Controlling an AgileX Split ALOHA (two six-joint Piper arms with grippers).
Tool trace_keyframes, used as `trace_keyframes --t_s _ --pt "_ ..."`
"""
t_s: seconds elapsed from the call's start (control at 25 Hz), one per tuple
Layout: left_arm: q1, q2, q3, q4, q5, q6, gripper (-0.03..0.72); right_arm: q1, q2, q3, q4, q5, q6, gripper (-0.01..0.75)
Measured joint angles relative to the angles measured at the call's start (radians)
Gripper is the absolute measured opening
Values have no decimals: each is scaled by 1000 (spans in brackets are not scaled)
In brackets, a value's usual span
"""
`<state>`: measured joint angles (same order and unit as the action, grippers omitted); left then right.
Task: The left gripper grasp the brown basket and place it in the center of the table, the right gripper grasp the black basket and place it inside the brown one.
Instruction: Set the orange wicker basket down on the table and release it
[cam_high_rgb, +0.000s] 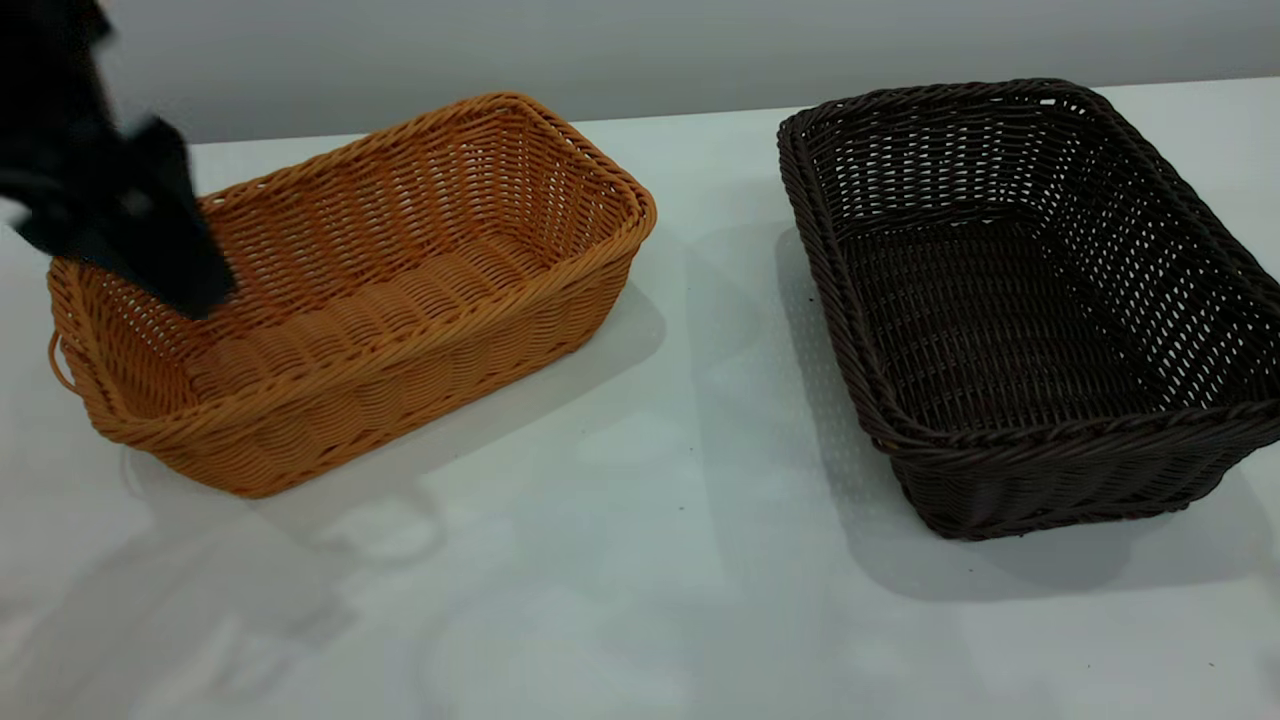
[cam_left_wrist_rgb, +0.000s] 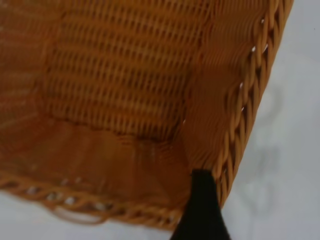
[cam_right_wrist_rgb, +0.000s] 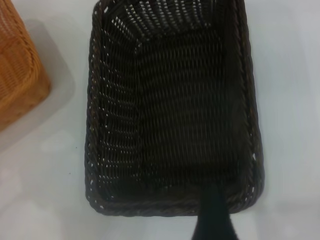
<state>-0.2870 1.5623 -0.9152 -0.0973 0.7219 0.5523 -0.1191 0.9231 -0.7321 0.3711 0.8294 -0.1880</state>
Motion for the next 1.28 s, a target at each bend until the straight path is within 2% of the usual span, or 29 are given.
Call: trace_keyframes --t_s 0.32,0.76,1.12,1.28 --pt "-76 160 0 34 -89 0 495 0 1 0 3 -7 -19 446" --pt "-78 261 -11 55 -249 35 495 0 1 0 8 -7 -21 446" --pt "-80 346 -62 51 -287 105 492 1 1 0 11 -7 -36 446" --pt "-111 382 -88 55 -295 109 449 1 1 0 12 -7 -36 446"
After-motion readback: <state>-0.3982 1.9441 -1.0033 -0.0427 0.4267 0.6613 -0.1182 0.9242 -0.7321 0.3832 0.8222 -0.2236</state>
